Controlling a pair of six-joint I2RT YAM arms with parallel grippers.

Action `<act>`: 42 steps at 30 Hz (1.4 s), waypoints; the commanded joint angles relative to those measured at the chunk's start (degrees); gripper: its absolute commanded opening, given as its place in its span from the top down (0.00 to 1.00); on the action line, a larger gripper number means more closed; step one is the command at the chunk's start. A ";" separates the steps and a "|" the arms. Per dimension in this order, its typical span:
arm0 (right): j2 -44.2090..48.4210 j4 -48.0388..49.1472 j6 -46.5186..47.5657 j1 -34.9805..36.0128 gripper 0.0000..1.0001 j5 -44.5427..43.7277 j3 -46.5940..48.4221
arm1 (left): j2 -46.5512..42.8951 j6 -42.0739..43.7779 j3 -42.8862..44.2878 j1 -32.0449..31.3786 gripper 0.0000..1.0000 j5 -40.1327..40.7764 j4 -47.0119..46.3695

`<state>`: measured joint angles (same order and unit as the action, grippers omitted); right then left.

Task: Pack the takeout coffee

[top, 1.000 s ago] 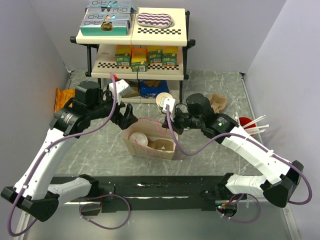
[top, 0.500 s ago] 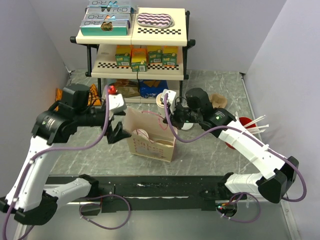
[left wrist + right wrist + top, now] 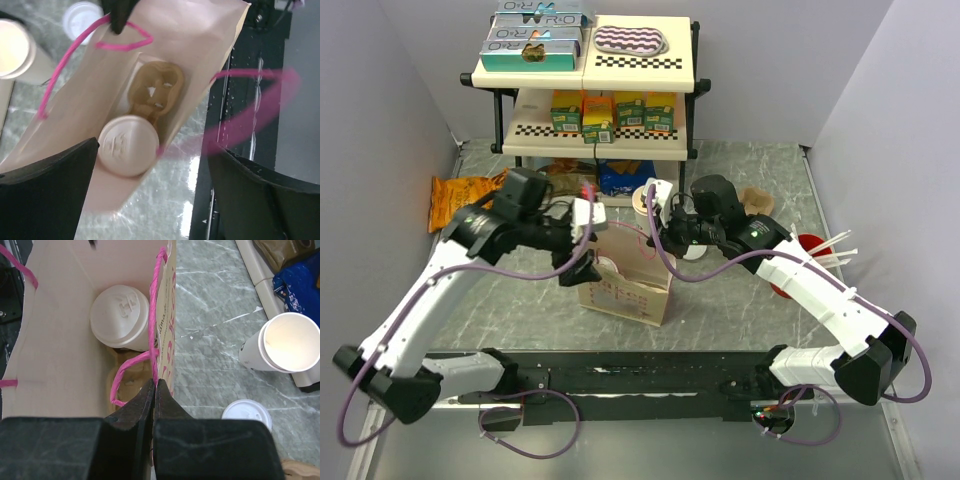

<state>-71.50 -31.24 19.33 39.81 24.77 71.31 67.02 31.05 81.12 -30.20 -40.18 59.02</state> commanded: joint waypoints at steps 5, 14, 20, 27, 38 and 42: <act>0.32 -0.66 0.09 -0.44 1.00 -0.25 1.90 | 5.83 6.30 4.21 -8.99 0.28 1.34 0.47; -2.85 -1.63 0.18 -2.28 1.00 0.45 8.05 | 7.68 8.50 10.63 -10.85 0.99 4.23 9.00; -4.69 -2.77 0.00 -2.72 1.00 1.06 14.19 | 9.79 8.33 22.04 -10.85 0.99 6.52 12.59; -6.10 -1.98 -0.88 -2.81 1.00 1.33 18.25 | 12.43 9.29 27.79 -10.85 0.99 7.58 15.33; -9.52 -1.45 -1.92 -2.90 0.72 0.72 12.36 | 6.11 3.69 8.27 -10.85 0.26 11.79 1.11; -9.79 -0.49 -2.98 -3.42 0.37 -0.43 14.47 | 2.24 2.09 5.72 -10.85 0.01 14.69 -4.88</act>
<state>-81.73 -33.74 17.93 37.19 24.93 83.53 74.74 35.77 86.91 -40.91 -28.14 63.61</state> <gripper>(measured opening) 0.538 0.946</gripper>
